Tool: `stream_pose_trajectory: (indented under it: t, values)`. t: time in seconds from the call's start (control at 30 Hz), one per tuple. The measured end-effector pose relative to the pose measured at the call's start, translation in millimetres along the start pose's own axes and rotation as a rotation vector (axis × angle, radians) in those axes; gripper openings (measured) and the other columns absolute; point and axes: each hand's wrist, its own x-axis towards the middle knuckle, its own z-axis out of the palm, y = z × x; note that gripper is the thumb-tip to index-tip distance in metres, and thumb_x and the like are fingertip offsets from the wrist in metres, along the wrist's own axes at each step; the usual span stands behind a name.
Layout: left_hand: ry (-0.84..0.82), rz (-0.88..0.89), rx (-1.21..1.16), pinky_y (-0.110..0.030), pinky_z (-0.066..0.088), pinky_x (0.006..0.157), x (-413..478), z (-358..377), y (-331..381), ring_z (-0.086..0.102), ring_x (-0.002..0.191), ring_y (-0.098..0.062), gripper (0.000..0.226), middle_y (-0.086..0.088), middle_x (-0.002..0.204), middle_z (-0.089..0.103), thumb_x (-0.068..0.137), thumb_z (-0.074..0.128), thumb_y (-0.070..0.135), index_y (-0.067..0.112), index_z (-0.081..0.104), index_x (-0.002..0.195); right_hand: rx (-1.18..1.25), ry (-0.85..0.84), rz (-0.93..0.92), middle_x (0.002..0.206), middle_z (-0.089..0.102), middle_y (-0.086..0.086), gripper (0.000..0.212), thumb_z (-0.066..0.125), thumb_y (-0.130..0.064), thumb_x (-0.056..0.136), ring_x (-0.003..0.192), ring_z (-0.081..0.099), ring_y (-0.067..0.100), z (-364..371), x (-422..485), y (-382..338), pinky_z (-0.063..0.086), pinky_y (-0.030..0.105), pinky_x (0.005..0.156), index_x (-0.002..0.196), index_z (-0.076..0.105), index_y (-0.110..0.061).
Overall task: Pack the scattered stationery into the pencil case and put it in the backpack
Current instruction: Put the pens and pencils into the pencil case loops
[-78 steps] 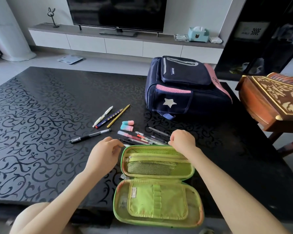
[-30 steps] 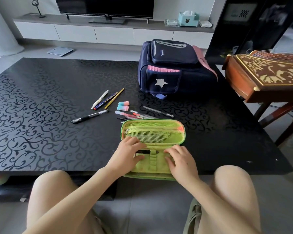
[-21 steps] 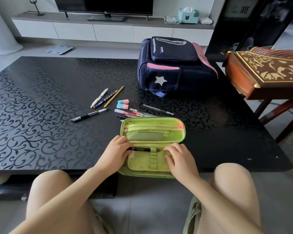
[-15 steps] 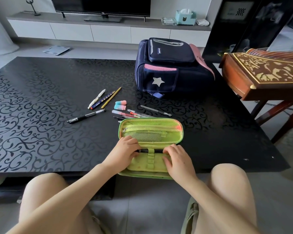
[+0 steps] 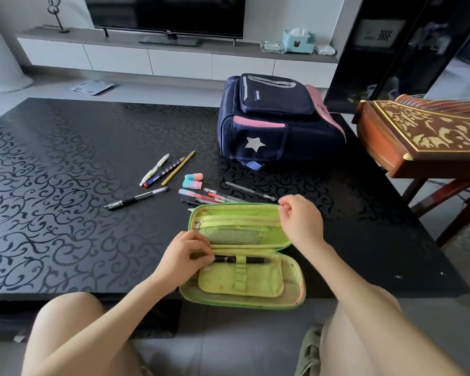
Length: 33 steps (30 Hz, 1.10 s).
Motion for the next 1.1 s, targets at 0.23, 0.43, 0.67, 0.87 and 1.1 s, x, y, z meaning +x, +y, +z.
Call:
stream_pose_trajectory:
  t: [0.23, 0.43, 0.67, 0.87, 1.1]
  values:
    - [0.013, 0.029, -0.021, -0.007, 0.028, 0.083, -0.1, 8.0, -3.4, 0.039, 0.097, 0.003, 0.011, 0.02, 0.093, 0.05, 0.066, 0.08, 0.028, 0.031, 0.075, 0.076, -0.236, -0.391, 0.188, 0.116, 0.06, 0.006, 0.031, 0.058, -0.032, 0.089, 0.107, 0.056, 0.03, 49.8, 89.7, 5.2, 0.046, 0.033, 0.076, 0.116, 0.059, -0.017]
    - [0.003, 0.018, -0.05, 0.0, 0.026, 0.085, 0.1, 6.0, -5.0, 0.04, 0.098, 0.004, 0.011, 0.019, 0.096, 0.052, 0.069, 0.079, 0.027, 0.029, 0.075, 0.078, -0.258, -0.354, 0.201, 0.095, 0.068, 0.008, 0.017, 0.059, -0.023, 0.09, 0.087, 0.063, 0.029, 48.3, 96.2, -4.7, 0.051, 0.033, 0.071, 0.095, 0.067, -0.009]
    - [-0.004, 0.0, -0.061, -0.007, 0.032, 0.084, -1.2, -1.1, -3.6, 0.047, 0.098, -0.002, 0.009, 0.023, 0.096, 0.054, 0.07, 0.078, 0.019, 0.02, 0.074, 0.078, 0.347, -0.203, 0.122, 0.083, 0.061, -0.005, 0.011, 0.063, -0.019, 0.088, 0.079, 0.059, 0.014, -20.6, 24.2, -25.7, 0.048, 0.029, 0.073, 0.095, 0.066, -0.012]
    - [-0.06, -0.012, 0.001, -0.011, 0.033, 0.087, -4.2, -6.5, 1.9, 0.048, 0.106, -0.012, 0.01, 0.015, 0.102, 0.056, 0.076, 0.074, 0.014, 0.018, 0.072, 0.085, 0.645, -0.381, 0.231, 0.078, 0.065, 0.006, 0.005, 0.06, -0.012, 0.09, 0.064, 0.06, 0.013, -44.9, -50.1, -32.6, 0.054, 0.024, 0.059, 0.092, 0.062, -0.015]
    - [0.14, -0.111, 0.111, -0.024, 0.035, 0.085, -10.8, -13.3, 44.6, 0.047, 0.1, -0.014, 0.015, 0.009, 0.107, 0.056, 0.085, 0.063, 0.022, 0.024, 0.068, 0.099, 0.973, -0.494, 0.417, 0.075, 0.065, 0.011, 0.008, 0.059, -0.005, 0.09, 0.061, 0.064, 0.017, -24.9, -102.3, -54.6, 0.057, 0.031, 0.061, 0.092, 0.063, 0.001]
